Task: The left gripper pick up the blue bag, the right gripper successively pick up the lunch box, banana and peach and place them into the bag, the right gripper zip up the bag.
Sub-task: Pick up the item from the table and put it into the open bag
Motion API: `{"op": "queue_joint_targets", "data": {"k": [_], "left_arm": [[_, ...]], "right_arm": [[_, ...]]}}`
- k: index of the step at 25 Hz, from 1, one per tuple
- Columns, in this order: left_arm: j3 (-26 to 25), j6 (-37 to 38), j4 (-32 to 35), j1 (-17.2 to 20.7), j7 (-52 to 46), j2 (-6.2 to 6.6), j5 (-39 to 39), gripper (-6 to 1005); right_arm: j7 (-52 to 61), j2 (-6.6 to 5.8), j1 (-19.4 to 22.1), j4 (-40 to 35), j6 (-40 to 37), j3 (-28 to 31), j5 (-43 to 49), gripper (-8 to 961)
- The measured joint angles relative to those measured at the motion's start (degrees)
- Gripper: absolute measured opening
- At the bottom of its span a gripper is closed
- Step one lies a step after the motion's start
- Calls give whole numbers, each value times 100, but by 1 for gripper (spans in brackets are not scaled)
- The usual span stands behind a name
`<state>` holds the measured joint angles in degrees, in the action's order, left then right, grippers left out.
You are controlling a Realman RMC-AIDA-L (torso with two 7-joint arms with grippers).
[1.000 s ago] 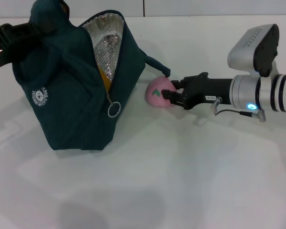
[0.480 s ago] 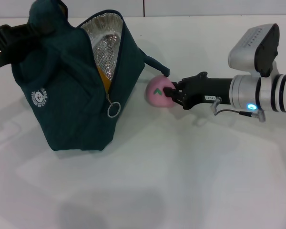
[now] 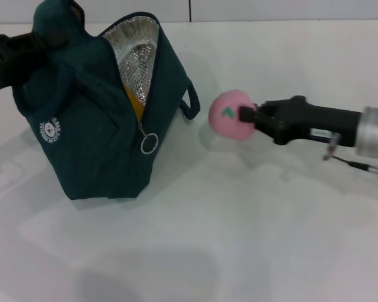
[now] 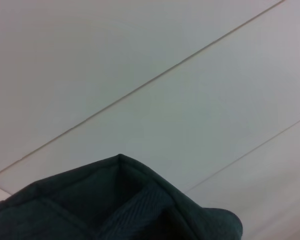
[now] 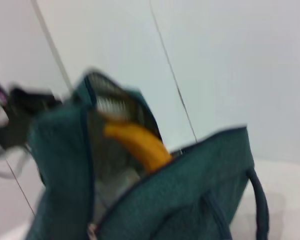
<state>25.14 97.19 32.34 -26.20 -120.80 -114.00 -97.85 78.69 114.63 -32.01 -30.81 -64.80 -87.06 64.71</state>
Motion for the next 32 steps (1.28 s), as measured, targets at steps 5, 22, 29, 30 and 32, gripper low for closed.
{"op": "queue_joint_targets", "data": {"k": [5, 22, 29, 30, 32], "left_arm": [[-2, 2, 0, 27, 12, -14, 4, 42], [1, -32, -141, 80, 122, -71, -1, 42], [1, -35, -150, 44, 127, -101, -1, 43], [1, -35, -150, 32, 127, -102, -1, 43], [1, -35, -150, 22, 127, -103, -1, 43]], "right_arm": [[13, -72, 381, 25, -875, 594, 7, 60], [-154, 154, -1070, 114, -664, 1307, -189, 65], [-147, 156, -1803, 113, 189, 375, -280, 90], [-160, 156, -1862, 98, 253, 223, -359, 94], [-182, 156, -1955, 60, 375, -4, -456, 101]]}}
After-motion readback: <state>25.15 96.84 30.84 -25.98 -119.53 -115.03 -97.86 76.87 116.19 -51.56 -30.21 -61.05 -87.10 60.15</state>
